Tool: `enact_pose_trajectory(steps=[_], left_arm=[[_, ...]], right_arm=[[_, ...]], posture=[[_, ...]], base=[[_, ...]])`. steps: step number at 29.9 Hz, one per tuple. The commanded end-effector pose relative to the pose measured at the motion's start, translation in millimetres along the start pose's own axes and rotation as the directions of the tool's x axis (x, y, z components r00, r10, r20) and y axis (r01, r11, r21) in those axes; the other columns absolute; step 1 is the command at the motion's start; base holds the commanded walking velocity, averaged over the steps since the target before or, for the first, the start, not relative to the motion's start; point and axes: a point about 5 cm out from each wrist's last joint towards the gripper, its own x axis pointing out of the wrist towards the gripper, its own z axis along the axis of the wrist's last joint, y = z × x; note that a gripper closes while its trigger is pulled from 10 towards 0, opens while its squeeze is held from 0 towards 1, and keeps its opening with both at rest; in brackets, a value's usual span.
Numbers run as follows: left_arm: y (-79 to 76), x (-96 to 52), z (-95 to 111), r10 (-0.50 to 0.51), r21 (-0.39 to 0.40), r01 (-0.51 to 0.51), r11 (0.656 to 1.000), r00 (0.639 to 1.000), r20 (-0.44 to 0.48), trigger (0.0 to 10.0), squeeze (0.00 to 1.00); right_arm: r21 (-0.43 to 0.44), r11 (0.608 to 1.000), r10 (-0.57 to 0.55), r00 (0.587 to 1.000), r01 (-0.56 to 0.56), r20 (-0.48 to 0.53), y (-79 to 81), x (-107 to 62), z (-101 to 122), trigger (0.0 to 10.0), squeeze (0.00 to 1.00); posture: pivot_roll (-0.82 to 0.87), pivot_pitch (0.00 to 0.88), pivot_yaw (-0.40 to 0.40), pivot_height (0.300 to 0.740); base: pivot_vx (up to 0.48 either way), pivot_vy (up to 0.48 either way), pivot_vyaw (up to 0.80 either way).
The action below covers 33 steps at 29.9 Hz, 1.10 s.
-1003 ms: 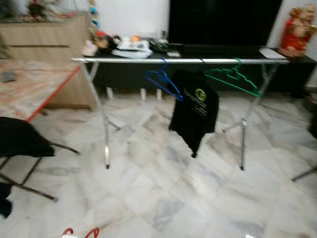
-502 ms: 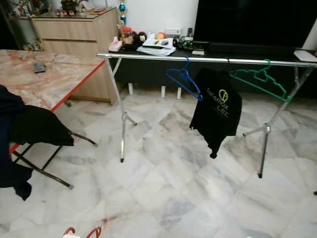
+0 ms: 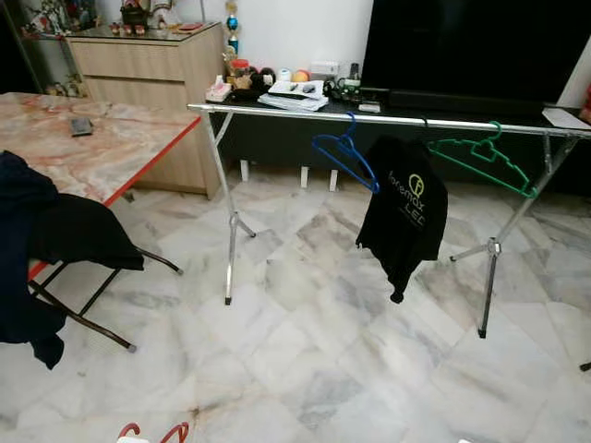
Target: Hang hanger
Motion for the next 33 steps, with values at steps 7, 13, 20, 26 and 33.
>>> enact_pose_trajectory(steps=[7, 13, 20, 26, 33], left_arm=[[1.6, -0.2, -1, 0.007, 0.013, -0.007, 1.000, 1.000, -0.003, 10.0, 0.00], [1.4, -0.2, -1, 0.005, 0.024, -0.005, 1.000, 1.000, -0.003, 10.0, 0.00], [4.5, 1.2, 11, 0.014, 0.040, -0.016, 0.999, 0.999, 0.048, 10.0, 0.00], [18.5, 3.6, 50, 0.044, 0.041, -0.052, 0.998, 0.982, 0.183, 10.0, 0.00], [29.0, -2.6, 114, 0.044, 0.085, -0.087, 0.993, 0.907, 0.418, 10.0, 0.00]], right_arm=[[-0.009, 1.000, 0.002, 1.000, -0.002, 0.005, 0.6, 0.4, 2, 10.0, 0.00], [0.002, 1.000, 0.002, 1.000, -0.002, 0.014, 1.4, 0.4, 3, 10.0, 0.00], [0.017, 1.000, 0.004, 0.997, -0.005, 0.071, 2.2, 0.1, 8, 10.0, 0.00], [0.015, 1.000, 0.007, 0.990, -0.009, 0.142, 1.8, -0.8, 14, 10.0, 0.00], [0.018, 1.000, 0.013, 0.860, -0.026, 0.509, 24.3, -4.9, 146, 10.0, 0.00]], posture=[[0.07, 0.000, -0.031, 0.740], [0.04, 0.000, -0.021, 0.740], [0.02, 0.000, -0.013, 0.740], [0.00, 0.000, -0.006, 0.740], [-0.01, 0.000, -0.003, 0.740]], base=[[0.000, 0.000, 0.00], [0.000, 0.000, 0.00], [0.000, 0.000, 0.00], [0.000, 0.000, 0.00], [0.000, 0.000, 0.00]])
